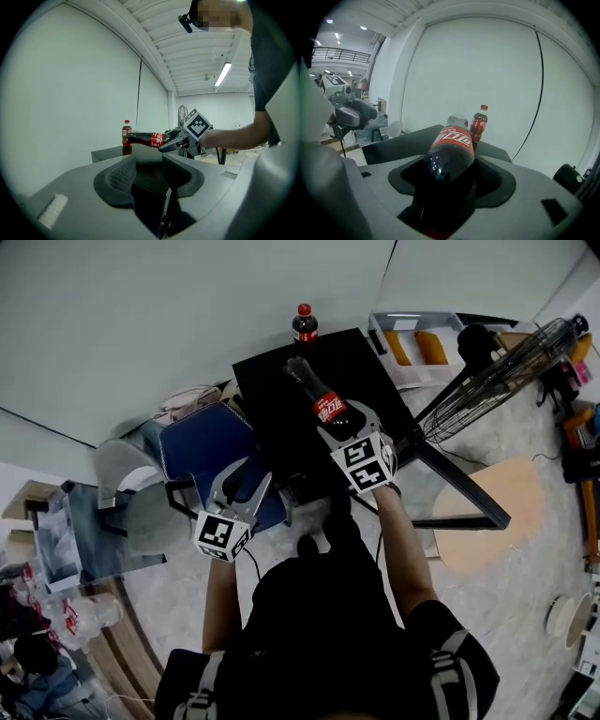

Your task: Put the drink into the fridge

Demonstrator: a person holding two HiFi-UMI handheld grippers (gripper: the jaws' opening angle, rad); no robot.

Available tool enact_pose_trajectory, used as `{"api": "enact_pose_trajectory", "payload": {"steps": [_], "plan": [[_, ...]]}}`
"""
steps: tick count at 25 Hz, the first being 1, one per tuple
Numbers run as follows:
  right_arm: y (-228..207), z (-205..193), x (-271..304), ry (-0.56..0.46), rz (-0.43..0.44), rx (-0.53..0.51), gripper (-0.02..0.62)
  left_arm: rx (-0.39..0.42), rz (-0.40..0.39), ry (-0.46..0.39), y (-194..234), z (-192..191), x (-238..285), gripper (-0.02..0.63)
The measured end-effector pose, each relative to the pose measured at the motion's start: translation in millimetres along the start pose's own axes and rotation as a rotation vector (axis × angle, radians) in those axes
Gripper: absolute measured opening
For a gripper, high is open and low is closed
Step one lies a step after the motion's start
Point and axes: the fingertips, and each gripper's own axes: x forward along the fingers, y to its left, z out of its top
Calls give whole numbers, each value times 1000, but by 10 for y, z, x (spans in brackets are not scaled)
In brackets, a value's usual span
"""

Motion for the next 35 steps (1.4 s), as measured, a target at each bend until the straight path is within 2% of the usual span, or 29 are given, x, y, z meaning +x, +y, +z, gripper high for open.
{"api": "enact_pose_trajectory", "payload": {"steps": [12,20,25,35], "plan": [[78,-76,-400,-27,-46,10,310,9,-15,-6,-290,2,-240,176],[65,-154,-685,-53,-72,2,310,10,4,-9,-531,21,-347,175],[59,-172,-826,-92,-64,-1,310,4,33,-2,-698,16,-423,175],[61,-431,-1209,-90,-24,-22,310,2,79,9,-1232,69,-507,173]]}}
